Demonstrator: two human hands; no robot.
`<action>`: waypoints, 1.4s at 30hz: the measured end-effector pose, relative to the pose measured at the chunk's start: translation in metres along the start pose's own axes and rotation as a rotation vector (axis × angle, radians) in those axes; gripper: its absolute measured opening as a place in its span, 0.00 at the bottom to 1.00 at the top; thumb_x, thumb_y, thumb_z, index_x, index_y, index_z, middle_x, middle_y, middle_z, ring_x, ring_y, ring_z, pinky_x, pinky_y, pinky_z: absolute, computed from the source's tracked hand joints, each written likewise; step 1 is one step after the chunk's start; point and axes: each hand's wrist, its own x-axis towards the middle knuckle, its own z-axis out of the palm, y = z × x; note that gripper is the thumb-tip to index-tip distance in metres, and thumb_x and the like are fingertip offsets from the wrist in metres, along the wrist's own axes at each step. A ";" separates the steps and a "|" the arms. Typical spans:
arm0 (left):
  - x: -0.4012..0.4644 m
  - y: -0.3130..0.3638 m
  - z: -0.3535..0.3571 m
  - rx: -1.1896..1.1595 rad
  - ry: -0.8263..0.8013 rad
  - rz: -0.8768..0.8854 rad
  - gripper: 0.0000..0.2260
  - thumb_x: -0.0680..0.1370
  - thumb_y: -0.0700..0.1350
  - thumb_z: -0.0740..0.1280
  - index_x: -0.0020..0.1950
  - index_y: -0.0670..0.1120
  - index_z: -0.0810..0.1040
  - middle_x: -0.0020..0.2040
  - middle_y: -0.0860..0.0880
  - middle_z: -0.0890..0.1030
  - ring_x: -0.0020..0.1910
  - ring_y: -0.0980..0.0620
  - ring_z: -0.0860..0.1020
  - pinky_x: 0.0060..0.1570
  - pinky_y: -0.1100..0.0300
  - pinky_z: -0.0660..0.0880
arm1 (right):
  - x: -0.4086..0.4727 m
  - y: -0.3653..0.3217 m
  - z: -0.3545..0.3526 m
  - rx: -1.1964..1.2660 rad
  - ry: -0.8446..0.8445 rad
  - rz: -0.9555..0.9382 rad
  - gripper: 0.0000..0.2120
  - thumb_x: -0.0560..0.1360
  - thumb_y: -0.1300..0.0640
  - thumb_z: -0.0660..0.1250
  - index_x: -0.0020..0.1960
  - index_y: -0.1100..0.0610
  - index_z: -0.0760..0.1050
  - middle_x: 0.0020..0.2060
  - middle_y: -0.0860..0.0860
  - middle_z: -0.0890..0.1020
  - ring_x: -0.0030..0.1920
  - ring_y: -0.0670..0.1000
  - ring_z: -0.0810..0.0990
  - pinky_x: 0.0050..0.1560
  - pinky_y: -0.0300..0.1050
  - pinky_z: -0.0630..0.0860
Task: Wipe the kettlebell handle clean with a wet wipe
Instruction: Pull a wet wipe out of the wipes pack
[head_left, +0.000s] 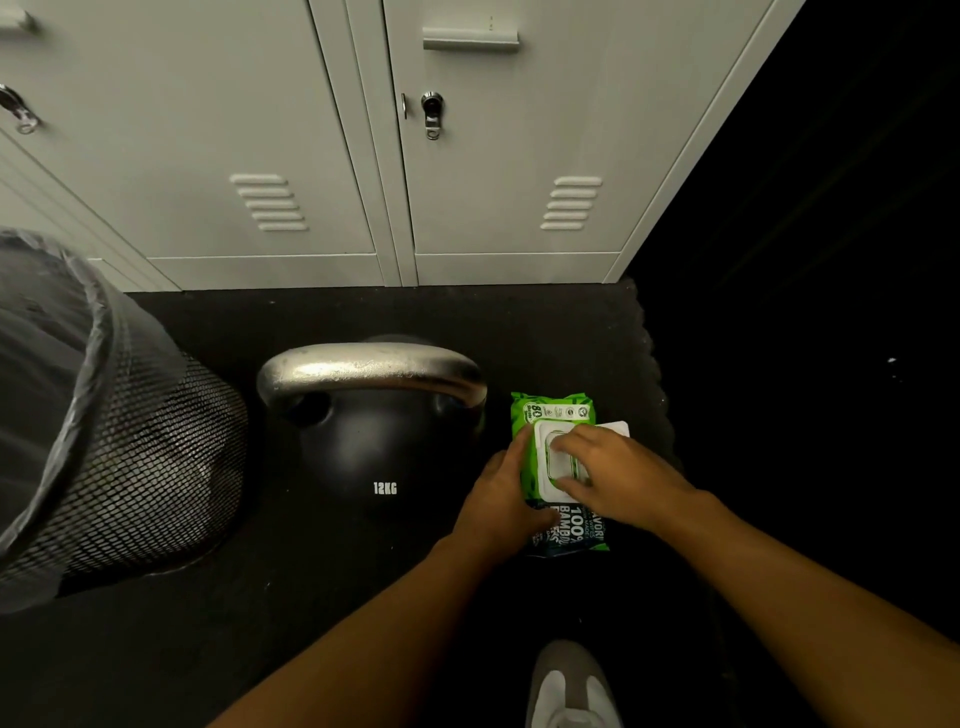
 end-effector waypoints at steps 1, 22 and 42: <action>0.000 0.000 0.000 0.001 0.000 0.000 0.51 0.68 0.46 0.79 0.81 0.57 0.49 0.74 0.48 0.68 0.70 0.49 0.70 0.67 0.56 0.70 | 0.001 0.002 -0.001 -0.018 0.002 -0.006 0.21 0.78 0.47 0.69 0.69 0.52 0.74 0.63 0.49 0.77 0.63 0.51 0.75 0.59 0.52 0.77; 0.002 -0.003 0.000 -0.027 -0.010 -0.016 0.51 0.68 0.46 0.79 0.80 0.61 0.49 0.73 0.49 0.68 0.70 0.50 0.70 0.69 0.51 0.70 | 0.033 -0.003 -0.024 -0.014 0.323 0.069 0.04 0.80 0.53 0.65 0.47 0.52 0.73 0.31 0.49 0.77 0.33 0.53 0.79 0.33 0.47 0.74; 0.002 -0.003 0.002 -0.007 0.003 0.009 0.51 0.67 0.46 0.79 0.81 0.57 0.51 0.73 0.49 0.68 0.69 0.51 0.70 0.68 0.53 0.71 | 0.023 0.016 0.007 0.069 0.157 -0.056 0.06 0.75 0.51 0.74 0.51 0.52 0.84 0.57 0.46 0.73 0.59 0.47 0.70 0.61 0.43 0.73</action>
